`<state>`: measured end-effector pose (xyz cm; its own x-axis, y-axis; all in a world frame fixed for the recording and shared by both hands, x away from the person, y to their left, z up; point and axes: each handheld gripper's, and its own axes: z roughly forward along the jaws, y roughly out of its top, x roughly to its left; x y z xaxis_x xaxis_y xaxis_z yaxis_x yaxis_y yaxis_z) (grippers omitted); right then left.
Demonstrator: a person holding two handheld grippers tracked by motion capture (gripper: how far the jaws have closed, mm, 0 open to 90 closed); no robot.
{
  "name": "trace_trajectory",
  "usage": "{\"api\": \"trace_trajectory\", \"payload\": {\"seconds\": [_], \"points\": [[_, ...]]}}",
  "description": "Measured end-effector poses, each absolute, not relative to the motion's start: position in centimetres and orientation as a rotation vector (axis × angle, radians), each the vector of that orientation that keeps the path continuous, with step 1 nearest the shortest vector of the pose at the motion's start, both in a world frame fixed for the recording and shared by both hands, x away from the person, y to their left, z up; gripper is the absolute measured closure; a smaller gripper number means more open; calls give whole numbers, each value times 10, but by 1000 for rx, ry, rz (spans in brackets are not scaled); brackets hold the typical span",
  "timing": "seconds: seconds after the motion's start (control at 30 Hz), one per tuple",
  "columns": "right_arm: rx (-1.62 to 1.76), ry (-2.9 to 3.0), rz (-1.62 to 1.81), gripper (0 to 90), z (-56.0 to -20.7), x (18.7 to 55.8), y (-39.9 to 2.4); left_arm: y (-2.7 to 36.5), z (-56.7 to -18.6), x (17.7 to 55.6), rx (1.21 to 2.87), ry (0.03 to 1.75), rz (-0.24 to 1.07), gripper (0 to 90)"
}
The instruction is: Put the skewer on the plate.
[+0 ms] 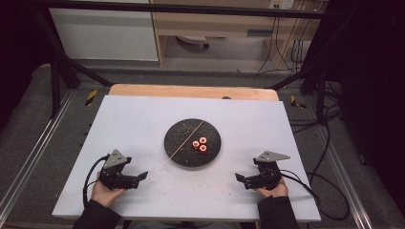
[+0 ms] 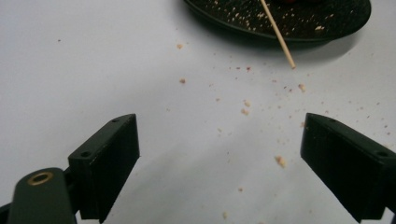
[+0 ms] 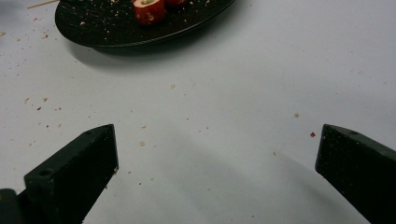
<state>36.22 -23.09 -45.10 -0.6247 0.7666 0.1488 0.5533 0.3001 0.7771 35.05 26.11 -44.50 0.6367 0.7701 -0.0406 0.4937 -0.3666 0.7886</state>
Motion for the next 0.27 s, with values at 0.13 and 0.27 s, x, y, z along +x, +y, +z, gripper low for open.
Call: {"api": "trace_trajectory", "payload": {"seconds": [0.13, 0.27], "points": [[1193, 2320, 1231, 3, -452, 362, -231, 263, -450, 348, 2061, 983, 422, 113], [1184, 2324, 1225, 2, -452, 362, -231, 263, -450, 349, 2058, 982, 428, 112]]}}
